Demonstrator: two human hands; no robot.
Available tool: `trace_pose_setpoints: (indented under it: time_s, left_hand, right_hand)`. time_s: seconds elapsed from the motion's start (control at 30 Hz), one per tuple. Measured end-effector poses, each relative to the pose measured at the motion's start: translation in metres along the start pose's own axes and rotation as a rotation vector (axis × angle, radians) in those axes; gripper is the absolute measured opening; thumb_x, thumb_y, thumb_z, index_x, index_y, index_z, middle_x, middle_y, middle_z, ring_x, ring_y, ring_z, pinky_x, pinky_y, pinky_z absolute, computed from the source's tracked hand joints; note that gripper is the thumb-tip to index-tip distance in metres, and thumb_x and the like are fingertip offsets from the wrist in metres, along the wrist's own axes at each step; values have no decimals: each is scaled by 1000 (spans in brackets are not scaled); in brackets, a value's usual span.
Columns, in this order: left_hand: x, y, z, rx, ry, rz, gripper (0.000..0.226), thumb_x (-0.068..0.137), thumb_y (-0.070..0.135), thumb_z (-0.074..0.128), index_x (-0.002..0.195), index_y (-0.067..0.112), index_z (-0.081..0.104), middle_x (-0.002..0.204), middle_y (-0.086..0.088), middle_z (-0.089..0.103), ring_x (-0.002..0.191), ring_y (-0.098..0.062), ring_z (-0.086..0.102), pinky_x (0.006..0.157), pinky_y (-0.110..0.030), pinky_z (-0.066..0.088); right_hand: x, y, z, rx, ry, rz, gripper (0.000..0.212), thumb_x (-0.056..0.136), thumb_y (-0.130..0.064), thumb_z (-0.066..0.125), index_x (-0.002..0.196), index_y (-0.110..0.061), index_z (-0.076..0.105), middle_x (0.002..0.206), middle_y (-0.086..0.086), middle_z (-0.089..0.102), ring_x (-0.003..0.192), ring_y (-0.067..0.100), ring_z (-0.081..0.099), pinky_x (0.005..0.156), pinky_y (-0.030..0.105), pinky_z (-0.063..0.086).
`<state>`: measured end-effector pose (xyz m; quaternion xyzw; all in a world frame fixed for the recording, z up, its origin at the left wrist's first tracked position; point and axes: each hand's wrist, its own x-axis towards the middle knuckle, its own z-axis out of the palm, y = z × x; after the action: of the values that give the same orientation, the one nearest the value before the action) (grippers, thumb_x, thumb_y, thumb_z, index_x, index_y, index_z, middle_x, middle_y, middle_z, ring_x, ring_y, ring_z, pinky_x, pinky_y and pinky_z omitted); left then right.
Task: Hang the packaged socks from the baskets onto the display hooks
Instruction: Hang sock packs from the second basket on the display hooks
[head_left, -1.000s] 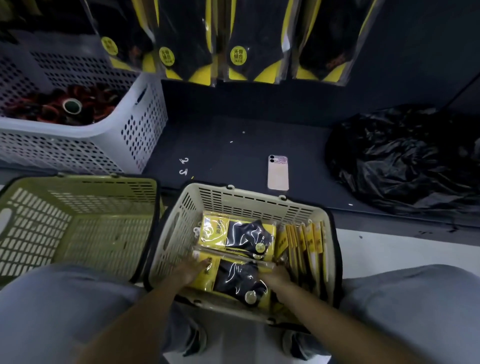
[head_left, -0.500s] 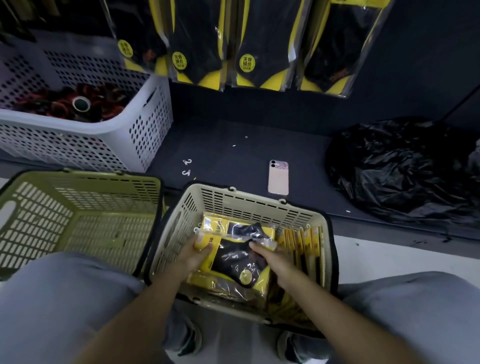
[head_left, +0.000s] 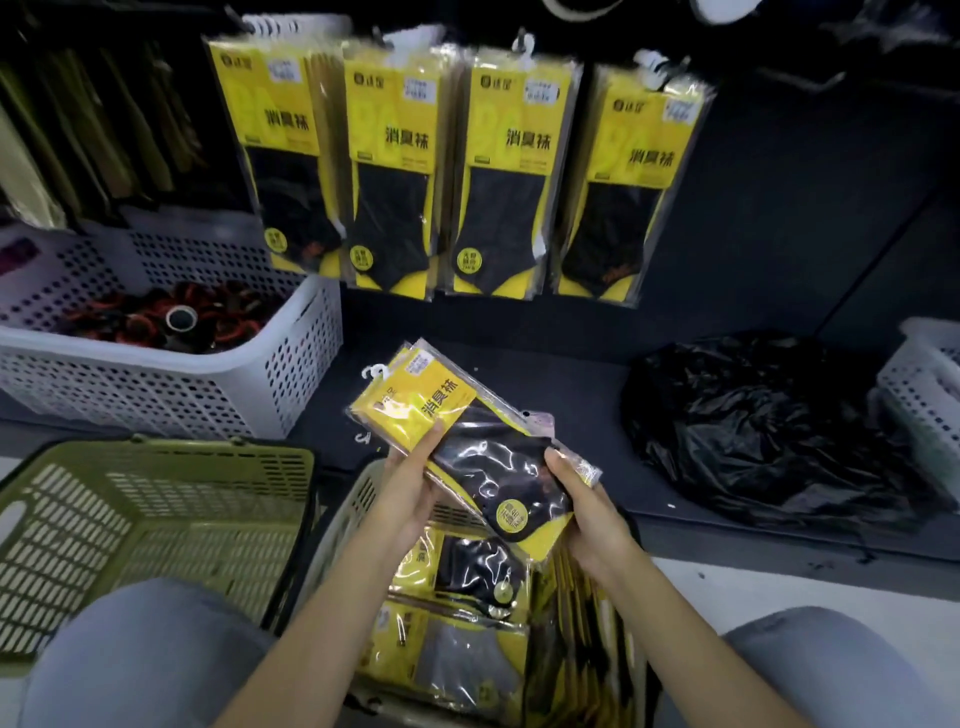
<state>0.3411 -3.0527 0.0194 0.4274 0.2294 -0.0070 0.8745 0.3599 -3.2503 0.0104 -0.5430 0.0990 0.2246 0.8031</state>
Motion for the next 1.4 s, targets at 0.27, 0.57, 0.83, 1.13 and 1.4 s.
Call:
trace_pose_setpoints:
  time_s: [0.27,0.57,0.83,1.13,1.4]
  left_hand:
    - [-7,48,57,402,-5,401,40,67,39,77,103,30,63,91,23,71,83,9,65,70,-11,45]
    - [-6,85,119,565,-156,560,45,61,33,84,100,34,61,88,23,71,83,9,65,61,-3,46]
    - [-6,112,144,509,-232,654,28,70,48,64,94,34,64,86,28,70,84,8,66,60,-2,46]
    - [12,162,156,482,-148,784,17,84,41,59,98,32,63,80,29,70,75,11,65,56,-2,45]
    - [27,183,167,525,-100,836,36,80,52,58,104,26,65,58,6,62,54,8,56,53,-5,42]
  right_hand:
    - [6,-73,14,-282,80,-394,41,85,-22,69,122,-26,54,123,-7,60,100,-5,62,76,11,51]
    - [-2,-145,52,-308,62,-742,17,82,-22,72,99,-20,67,94,-7,74,90,3,68,75,14,52]
    - [1,-177,43,-226,1,-698,35,74,-34,70,103,-15,69,102,1,75,98,14,69,86,24,53]
    - [28,-250,16,-200,235,-740,12,95,-26,57,92,-19,67,106,7,72,107,28,65,103,51,45]
    - [66,-282,32,-355,208,-795,13,95,-22,55,103,-17,65,99,-2,72,93,8,67,79,20,51]
